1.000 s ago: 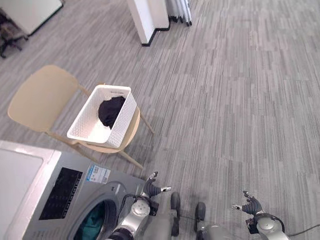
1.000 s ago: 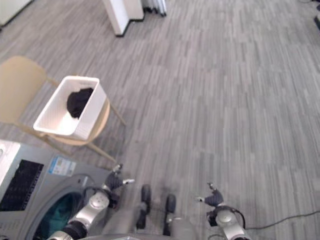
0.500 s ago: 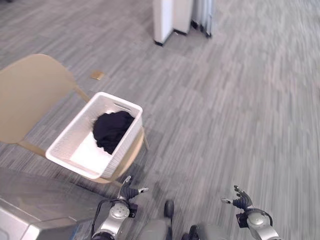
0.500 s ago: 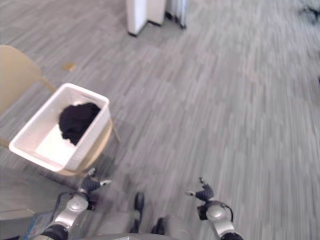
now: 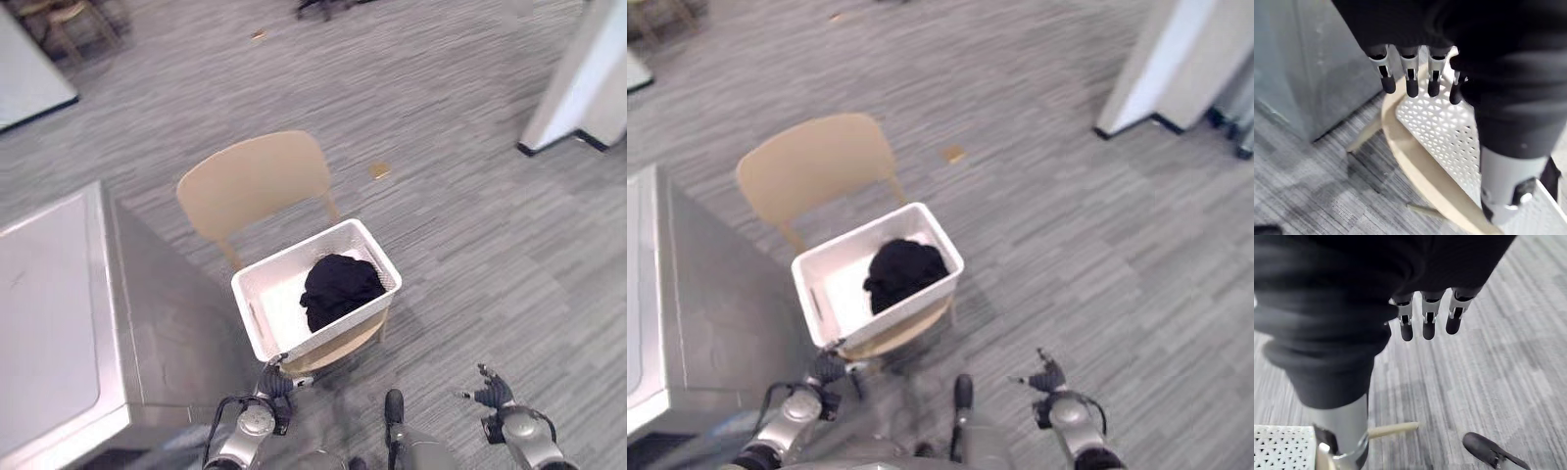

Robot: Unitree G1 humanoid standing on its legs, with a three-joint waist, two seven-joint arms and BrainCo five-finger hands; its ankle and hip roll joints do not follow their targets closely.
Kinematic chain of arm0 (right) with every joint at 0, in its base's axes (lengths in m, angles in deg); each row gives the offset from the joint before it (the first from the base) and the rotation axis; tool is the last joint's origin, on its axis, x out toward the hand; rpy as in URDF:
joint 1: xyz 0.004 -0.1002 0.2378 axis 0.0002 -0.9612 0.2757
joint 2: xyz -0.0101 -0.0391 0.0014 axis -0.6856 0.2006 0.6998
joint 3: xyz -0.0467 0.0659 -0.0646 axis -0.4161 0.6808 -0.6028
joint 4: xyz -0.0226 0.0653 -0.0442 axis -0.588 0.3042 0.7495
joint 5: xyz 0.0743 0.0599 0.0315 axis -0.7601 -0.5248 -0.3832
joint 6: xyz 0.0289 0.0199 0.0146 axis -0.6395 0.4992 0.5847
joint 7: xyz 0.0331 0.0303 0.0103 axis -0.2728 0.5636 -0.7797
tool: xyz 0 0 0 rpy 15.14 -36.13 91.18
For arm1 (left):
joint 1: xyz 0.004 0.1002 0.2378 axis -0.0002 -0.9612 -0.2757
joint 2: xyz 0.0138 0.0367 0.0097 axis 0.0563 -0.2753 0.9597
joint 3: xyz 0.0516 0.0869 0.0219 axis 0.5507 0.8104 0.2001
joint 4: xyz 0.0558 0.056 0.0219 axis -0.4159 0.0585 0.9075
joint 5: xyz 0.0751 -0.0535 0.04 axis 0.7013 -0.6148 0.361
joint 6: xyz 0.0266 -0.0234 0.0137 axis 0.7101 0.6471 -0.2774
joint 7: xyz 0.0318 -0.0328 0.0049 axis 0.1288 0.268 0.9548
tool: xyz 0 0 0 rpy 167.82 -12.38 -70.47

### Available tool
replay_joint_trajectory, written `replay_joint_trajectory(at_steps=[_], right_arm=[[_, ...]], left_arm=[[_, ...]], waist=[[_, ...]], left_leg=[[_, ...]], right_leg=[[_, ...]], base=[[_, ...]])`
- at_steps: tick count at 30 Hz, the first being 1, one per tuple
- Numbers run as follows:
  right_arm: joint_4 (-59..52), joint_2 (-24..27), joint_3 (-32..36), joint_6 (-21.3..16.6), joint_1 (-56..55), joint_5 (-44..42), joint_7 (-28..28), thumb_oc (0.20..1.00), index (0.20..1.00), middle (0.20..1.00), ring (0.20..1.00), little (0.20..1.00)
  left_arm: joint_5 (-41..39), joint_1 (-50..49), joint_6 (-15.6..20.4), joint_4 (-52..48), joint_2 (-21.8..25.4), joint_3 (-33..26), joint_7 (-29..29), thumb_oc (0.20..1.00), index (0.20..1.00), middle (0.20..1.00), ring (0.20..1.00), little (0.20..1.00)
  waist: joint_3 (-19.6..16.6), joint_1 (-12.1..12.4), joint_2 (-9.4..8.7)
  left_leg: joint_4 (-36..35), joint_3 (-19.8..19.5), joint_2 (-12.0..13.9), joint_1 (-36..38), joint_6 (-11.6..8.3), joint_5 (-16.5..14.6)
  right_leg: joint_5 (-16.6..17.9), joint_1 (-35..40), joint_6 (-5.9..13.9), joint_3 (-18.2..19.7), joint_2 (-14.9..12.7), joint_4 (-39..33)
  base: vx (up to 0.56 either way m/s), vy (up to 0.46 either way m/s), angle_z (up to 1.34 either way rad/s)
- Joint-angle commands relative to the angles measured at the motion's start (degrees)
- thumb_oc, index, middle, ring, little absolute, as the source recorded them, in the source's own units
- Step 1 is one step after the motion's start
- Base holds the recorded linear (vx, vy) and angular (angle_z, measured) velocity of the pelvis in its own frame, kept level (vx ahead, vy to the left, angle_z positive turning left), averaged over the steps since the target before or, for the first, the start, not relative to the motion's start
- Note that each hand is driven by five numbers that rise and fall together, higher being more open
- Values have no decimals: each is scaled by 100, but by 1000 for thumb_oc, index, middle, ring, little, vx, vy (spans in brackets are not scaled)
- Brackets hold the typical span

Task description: Grab the laundry basket,head to the washer,open it,put in the laundry and shut it.

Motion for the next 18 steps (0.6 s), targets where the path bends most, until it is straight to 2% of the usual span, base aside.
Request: replay_joint_trajectory(at_steps=[1, 2, 3, 6, 9, 11, 13, 14, 15, 16, 17, 18], right_arm=[[-229, 25, 115, -174, 49, -70, 55, 1000, 1000, 1000, 1000, 1000], [-238, 33, 137, -171, 41, -75, 77, 1000, 1000, 1000, 1000, 1000], [-264, 31, 161, -144, 40, -113, 126, 1000, 1000, 1000, 1000, 1000], [-330, 38, 201, -143, 56, -178, 180, 1000, 1000, 1000, 1000, 1000], [-369, 16, 222, -132, 39, -136, 142, 1000, 1000, 1000, 1000, 1000], [-576, 14, 145, -110, 81, 114, 128, 1000, 1000, 1000, 1000, 1000], [-942, 75, 83, -144, 95, 286, 139, 1000, 1000, 1000, 1000, 1000], [-943, 75, 83, -143, 95, 287, 139, 1000, 1000, 1000, 1000, 1000], [-1065, 116, 65, -143, 113, 364, 150, 1000, 1000, 1000, 1000, 1000], [-1346, 267, -9, -160, 144, 646, 203, 1000, 1000, 1000, 1000, 1000], [-1346, 269, -8, -159, 144, 647, 202, 1000, 1000, 1000, 1000, 1000], [-1636, 491, -108, -141, 182, 988, 198, 1000, 1000, 1000, 1000, 1000]], left_arm=[[-211, 84, 134, -238, 309, -78, -61, 1000, 1000, 1000, 1000, 1000], [-243, 88, 131, -248, 333, -108, -84, 1000, 1000, 1000, 1000, 1000], [-340, 115, 123, -293, 393, -192, -111, 1000, 1000, 1000, 1000, 1000], [-413, 167, 136, -312, 474, -254, -149, 1000, 1000, 1000, 1000, 1000], [-458, 42, 120, -277, 458, -355, -109, 1000, 1000, 1000, 1000, 1000], [-429, -129, 88, -223, 487, -515, -94, 1000, 1000, 1000, 1000, 1000], [-384, -202, 86, -241, 574, -582, -82, 1000, 1000, 1000, 1000, 1000], [-384, -203, 86, -241, 574, -582, -82, 1000, 1000, 1000, 1000, 1000], [-373, -208, 91, -237, 611, -607, -100, 1000, 1000, 1000, 1000, 1000], [-285, -223, 106, -218, 655, -641, -118, 1000, 1000, 1000, 1000, 1000], [-285, -222, 106, -218, 653, -641, -118, 1000, 1000, 1000, 1000, 1000], [-232, -271, 133, -254, 665, -637, -116, 1000, 1000, 1000, 1000, 1000]], waist=[[206, -9, -156], [211, -31, -166], [234, -57, -198], [284, -42, -257], [229, -32, -220], [168, 16, -248], [210, 42, -280], [209, 43, -282], [241, 31, -281], [263, -15, -275], [245, -12, -268], [277, -61, -256]], left_leg=[[-770, 585, 192, -453, 61, 686], [-798, 896, 294, -496, 79, 698], [-855, 1512, 524, -701, 109, 791], [-876, 1920, 725, -1074, 63, 1056], [-1177, 1974, 763, -878, 106, 1030], [-1263, 1922, 698, -765, 232, 987], [-1215, 1875, 650, -649, 335, 893], [-1212, 1878, 648, -651, 336, 891], [-1182, 1830, 636, -621, 358, 864], [-1194, 1704, 603, -479, 371, 806], [-1198, 1706, 613, -500, 368, 816], [-1230, 1533, 557, -330, 359, 803]], right_leg=[[-1079, 411, 809, 173, -277, 369], [-1110, 459, 800, 67, -299, 329], [-1155, 512, 789, -200, -366, 279], [-1245, 565, 759, -543, -464, 274], [-1380, 667, 792, -705, -470, 380], [-1553, 632, 848, -758, -598, 979], [-1563, 411, 906, -586, -649, 1673], [-1568, 405, 907, -583, -653, 1682], [-1537, 268, 935, -432, -613, 1975], [-1514, 87, 982, -69, -453, 2204], [-1493, 71, 979, -69, -442, 2185], [-1497, -26, 956, 261, -306, 2135]], base=[[53, -40, 93], [53, -22, 62], [86, -14, 49], [95, 47, 86], [172, 108, 56], [284, 228, 0], [155, 130, -22], [88, 60, -13], [106, 27, 13], [104, 26, 32], [195, -10, 35], [142, -45, 21]])
